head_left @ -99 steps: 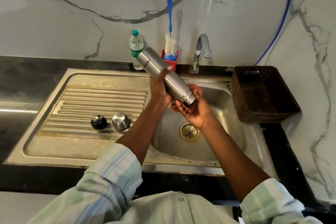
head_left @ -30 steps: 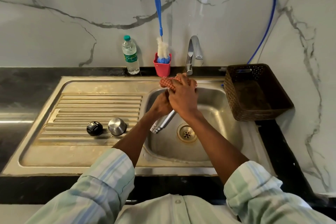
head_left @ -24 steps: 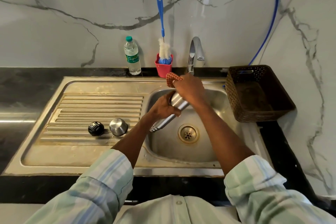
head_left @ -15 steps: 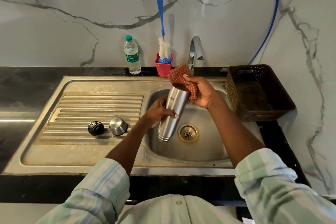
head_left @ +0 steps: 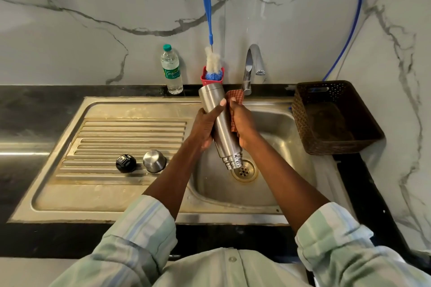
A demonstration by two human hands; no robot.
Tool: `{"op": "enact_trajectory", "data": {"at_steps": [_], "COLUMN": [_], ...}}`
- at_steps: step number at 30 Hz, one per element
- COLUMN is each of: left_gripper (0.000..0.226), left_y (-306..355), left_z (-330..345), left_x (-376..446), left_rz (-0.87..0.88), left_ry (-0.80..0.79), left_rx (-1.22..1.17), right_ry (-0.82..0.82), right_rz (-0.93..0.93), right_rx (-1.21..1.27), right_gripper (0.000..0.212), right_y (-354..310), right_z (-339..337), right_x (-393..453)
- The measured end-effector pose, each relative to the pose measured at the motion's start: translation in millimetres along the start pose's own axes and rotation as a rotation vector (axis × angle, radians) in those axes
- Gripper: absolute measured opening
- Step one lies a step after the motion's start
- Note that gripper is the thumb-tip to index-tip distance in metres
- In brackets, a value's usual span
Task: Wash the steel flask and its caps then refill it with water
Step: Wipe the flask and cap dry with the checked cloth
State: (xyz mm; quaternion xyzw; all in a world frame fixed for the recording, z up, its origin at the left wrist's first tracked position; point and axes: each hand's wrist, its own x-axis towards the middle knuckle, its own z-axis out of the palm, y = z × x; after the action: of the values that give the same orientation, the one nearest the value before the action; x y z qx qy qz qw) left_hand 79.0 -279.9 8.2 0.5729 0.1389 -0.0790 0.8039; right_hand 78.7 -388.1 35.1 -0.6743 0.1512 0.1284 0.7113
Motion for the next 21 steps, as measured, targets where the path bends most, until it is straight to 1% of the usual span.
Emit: {"op": "enact_trajectory", "data": {"at_steps": [1,3,4,5,6,7,9,10,11,12,14,16,18,19,21], "left_gripper": [0.088,0.065,0.054,0.052,0.057,0.065,0.083,0.092,0.098,0.097,0.085,0.077,0.081,0.085,0.086], "left_y": [0,0,-2,-3,-5,-6,-7,-8,-8,-9,-8,-6,-4,-4,-5], "left_z": [1,1,1,1,2,2,5,5,4,2,0,-3,-3,-2,1], "left_x": [1,2,2,2,0,0,-1,-2,-2,-2,-3,-2,-1,-2,-3], "left_rz": [-0.016,-0.050,-0.065,-0.072,-0.067,-0.044,0.010,0.028,0.032,0.031,0.016,-0.008,-0.007,-0.020,-0.052], "left_ry": [0.041,0.065,0.053,0.034,0.019,0.012,0.032,0.050,0.053,0.031,0.002,0.030,0.056,0.057,0.050], "left_rx": [-0.025,-0.069,-0.087,-0.109,-0.127,-0.136,-0.089,-0.049,-0.031,-0.047,-0.116,-0.167,-0.169,-0.166,-0.173], "right_ry": [0.037,0.117,0.133,0.127,0.085,0.026,-0.104,-0.150,-0.160,-0.154,-0.085,0.033,0.083,0.103,0.174], "right_rz": [-0.081,-0.260,-0.318,-0.325,-0.281,-0.191,0.011,0.074,0.101,0.102,0.012,-0.210,-0.448,-0.530,-0.572], "right_rx": [-0.078,-0.273,-0.353,-0.391,-0.362,-0.276,-0.120,-0.065,-0.029,-0.018,-0.138,-0.367,-0.533,-0.590,-0.677], "right_gripper": [0.041,0.043,0.044,0.046,0.049,0.052,0.054,0.054,0.054,0.054,0.059,0.067,0.065,0.062,0.060], "right_y": [-3,-10,-15,-19,-23,-28,-35,-35,-33,-30,-19,0,22,28,27], "right_z": [5,11,12,11,9,7,-2,-6,-9,-9,-5,4,14,18,22], "right_x": [-1,-4,-7,-6,-4,-2,0,0,-1,0,1,0,-3,-5,-6]}}
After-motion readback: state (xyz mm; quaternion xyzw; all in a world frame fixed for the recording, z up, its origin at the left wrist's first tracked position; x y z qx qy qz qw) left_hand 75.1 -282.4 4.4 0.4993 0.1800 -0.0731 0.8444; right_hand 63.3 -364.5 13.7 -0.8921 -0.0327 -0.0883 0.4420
